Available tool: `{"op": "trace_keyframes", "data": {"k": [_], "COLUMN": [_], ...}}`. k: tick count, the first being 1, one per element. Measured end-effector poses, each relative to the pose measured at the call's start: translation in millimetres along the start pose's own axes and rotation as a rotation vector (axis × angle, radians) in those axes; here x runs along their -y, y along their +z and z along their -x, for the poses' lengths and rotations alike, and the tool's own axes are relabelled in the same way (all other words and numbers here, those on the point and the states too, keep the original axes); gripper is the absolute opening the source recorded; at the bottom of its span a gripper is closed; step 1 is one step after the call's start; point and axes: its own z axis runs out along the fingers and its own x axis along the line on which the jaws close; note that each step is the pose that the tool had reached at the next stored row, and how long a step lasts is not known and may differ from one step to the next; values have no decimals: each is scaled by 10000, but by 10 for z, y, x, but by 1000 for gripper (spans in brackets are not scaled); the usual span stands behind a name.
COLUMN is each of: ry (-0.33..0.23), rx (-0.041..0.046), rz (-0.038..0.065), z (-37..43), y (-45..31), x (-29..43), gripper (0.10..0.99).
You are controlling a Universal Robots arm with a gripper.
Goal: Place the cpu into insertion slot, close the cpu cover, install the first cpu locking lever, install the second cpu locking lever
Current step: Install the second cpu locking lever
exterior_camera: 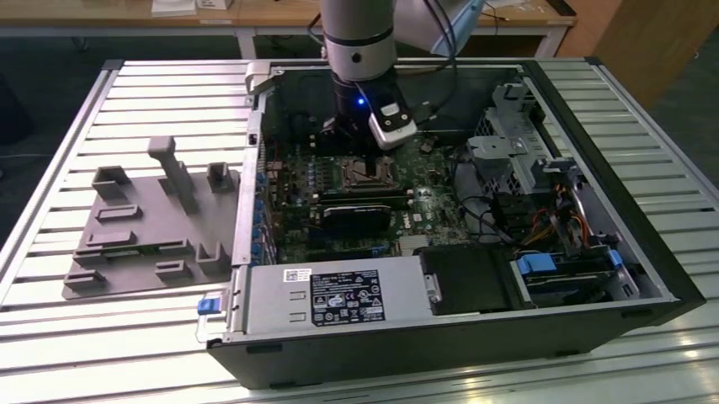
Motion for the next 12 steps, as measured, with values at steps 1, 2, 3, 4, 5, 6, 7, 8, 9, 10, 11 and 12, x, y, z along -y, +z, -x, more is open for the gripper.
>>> {"op": "trace_keyframes", "data": {"k": [1,2,3,4,5,6,7,8,9,10,11,12], "ry": [10,18,22,26,29,29,28,28,25,22,19,16], "rx": [-17,-27,-35,-40,-45,-47,-49,-50,-51,-51,-51,-51], "rz": [80,130,162,190,213,225,233,238,240,242,245,249], "z": [3,6,10,13,16,17,15,13,9,4,-3,-11], "y": [1,2,3,4,6,6,6,7,8,9,9,9], "x": [15,30,47,64,79,90,98,103,108,113,118,125], "gripper": [106,106,106,106,106,106,106,106,106,106,106,106]}}
